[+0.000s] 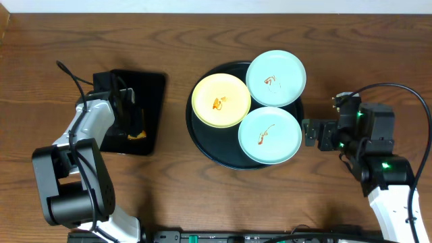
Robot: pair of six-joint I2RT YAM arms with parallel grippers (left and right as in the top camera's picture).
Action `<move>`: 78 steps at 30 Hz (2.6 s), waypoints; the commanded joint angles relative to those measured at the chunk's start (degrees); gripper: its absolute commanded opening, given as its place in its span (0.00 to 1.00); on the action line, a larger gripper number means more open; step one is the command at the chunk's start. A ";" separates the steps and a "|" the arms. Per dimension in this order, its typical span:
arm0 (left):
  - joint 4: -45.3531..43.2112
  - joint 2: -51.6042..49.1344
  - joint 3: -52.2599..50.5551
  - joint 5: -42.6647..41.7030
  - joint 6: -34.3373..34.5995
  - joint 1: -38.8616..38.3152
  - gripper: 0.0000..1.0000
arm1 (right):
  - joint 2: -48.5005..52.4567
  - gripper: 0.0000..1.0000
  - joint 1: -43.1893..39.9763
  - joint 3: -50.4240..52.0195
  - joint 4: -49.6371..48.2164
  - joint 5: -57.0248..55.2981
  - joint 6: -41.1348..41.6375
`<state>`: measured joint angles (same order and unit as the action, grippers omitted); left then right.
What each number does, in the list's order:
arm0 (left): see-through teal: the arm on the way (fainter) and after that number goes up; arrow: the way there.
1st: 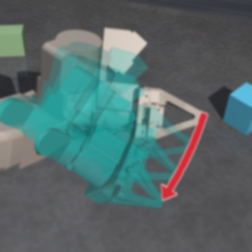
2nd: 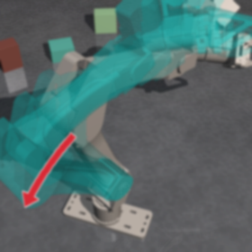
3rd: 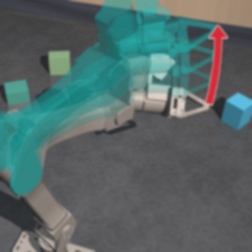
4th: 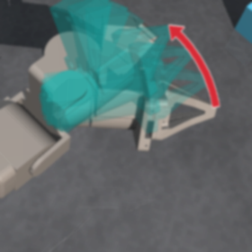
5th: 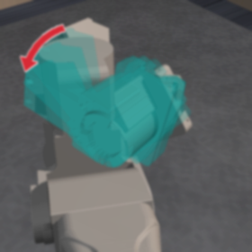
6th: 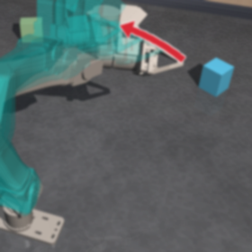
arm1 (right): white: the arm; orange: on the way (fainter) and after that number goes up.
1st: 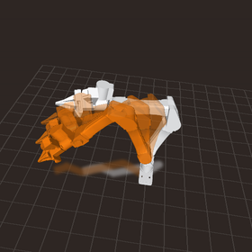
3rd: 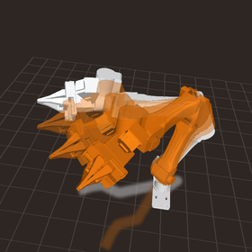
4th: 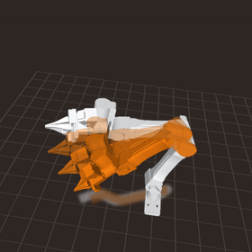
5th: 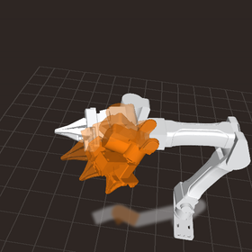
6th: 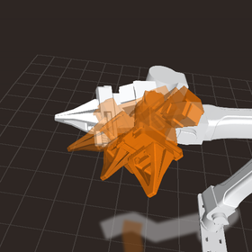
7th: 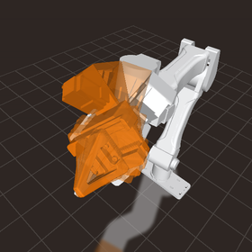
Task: Clean dirty plates on tray and stack at the side
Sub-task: 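Grip the rim of the lower light-blue plate with the right gripper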
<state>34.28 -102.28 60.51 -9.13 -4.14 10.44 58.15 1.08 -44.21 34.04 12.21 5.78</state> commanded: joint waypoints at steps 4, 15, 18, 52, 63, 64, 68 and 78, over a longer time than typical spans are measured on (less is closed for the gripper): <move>-0.57 -1.18 -1.05 -0.52 0.11 0.09 0.14 | 3.28 0.99 -0.46 -1.11 -0.13 0.26 -0.68; -0.79 -1.44 -1.05 -0.55 0.13 0.09 0.10 | 13.22 0.75 0.00 -1.11 -3.17 1.70 0.44; -0.79 -1.44 -1.05 -0.55 0.13 0.09 0.14 | 15.89 0.66 0.59 -1.11 -3.93 1.79 1.53; -0.72 -1.44 -1.05 -0.76 0.09 0.09 0.09 | 30.05 0.01 5.44 -1.09 -5.33 1.33 7.56; -0.79 -1.44 -1.05 -0.79 0.11 0.09 0.45 | 30.05 0.01 5.44 -1.09 -5.31 1.14 7.54; -0.79 -1.44 -1.05 -0.79 0.11 0.09 0.65 | 30.05 0.01 5.44 -1.09 -5.31 1.14 7.54; -0.81 -1.44 -0.83 -0.79 0.11 0.09 0.58 | 30.05 0.01 5.44 -1.09 -5.31 1.14 7.54; -0.74 -1.33 -0.22 -0.76 0.11 0.09 0.08 | 30.05 0.01 5.44 -1.09 -5.31 1.14 7.52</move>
<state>33.47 -102.78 60.45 -9.30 -4.12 10.44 88.09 5.98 -44.31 28.67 13.52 12.60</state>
